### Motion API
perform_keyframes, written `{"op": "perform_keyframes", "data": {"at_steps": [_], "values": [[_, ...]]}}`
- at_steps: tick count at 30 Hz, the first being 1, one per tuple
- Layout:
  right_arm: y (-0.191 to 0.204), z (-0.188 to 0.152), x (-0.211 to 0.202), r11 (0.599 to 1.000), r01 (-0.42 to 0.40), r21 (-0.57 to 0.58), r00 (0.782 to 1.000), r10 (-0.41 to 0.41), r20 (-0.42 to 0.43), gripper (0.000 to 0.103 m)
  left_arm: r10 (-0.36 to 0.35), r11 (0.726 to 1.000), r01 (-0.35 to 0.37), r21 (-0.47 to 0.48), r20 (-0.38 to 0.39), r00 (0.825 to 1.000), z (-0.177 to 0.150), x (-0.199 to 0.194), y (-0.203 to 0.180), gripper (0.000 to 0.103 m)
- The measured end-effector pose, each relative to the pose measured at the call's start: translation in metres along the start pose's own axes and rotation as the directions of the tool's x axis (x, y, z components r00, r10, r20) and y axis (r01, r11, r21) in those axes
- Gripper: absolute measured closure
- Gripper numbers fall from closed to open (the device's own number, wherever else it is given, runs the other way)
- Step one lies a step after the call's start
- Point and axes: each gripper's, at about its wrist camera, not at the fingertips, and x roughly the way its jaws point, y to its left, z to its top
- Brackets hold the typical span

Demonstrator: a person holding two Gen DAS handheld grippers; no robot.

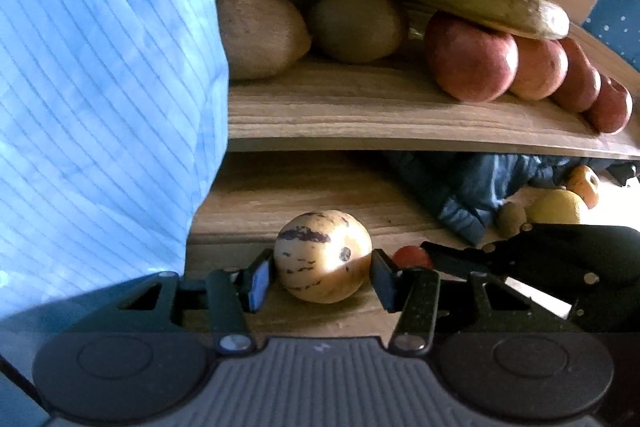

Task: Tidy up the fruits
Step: 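Close the left gripper on the pepino while the right gripper closes on the cherry tomato, then carry the pepino in the left gripper and the tomato in the right gripper over the tray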

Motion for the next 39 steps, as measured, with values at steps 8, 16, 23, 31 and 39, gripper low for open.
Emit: {"op": "perform_keyframes", "data": {"at_steps": [8,16,23,31,39], "values": [[-0.005,-0.016,-0.032,0.998,0.048,0.036,0.999,-0.048,0.017,0.079,-0.03,0.999,0.029,0.032,0.016,0.999,-0.017,-0.012,-0.014,0.048],[0.005,-0.042,-0.074,0.992,0.095,0.079,0.995,-0.098,0.031,0.078,-0.065,0.996,0.064,0.069,0.014,0.998,-0.028,-0.029,-0.046,0.048],[0.014,-0.07,-0.103,0.982,0.131,0.135,0.99,-0.136,0.028,0.078,-0.093,0.991,0.092,0.102,0.011,0.996,-0.046,-0.04,-0.064,0.048],[0.025,-0.099,-0.132,0.976,0.145,0.164,0.988,-0.152,0.028,0.078,-0.114,0.987,0.111,0.12,0.018,0.993,-0.068,-0.058,-0.079,0.048],[0.032,-0.124,-0.156,0.976,0.14,0.17,0.989,-0.145,0.02,0.078,-0.119,0.985,0.116,0.125,0.018,0.993,-0.092,-0.073,-0.096,0.048]]}}
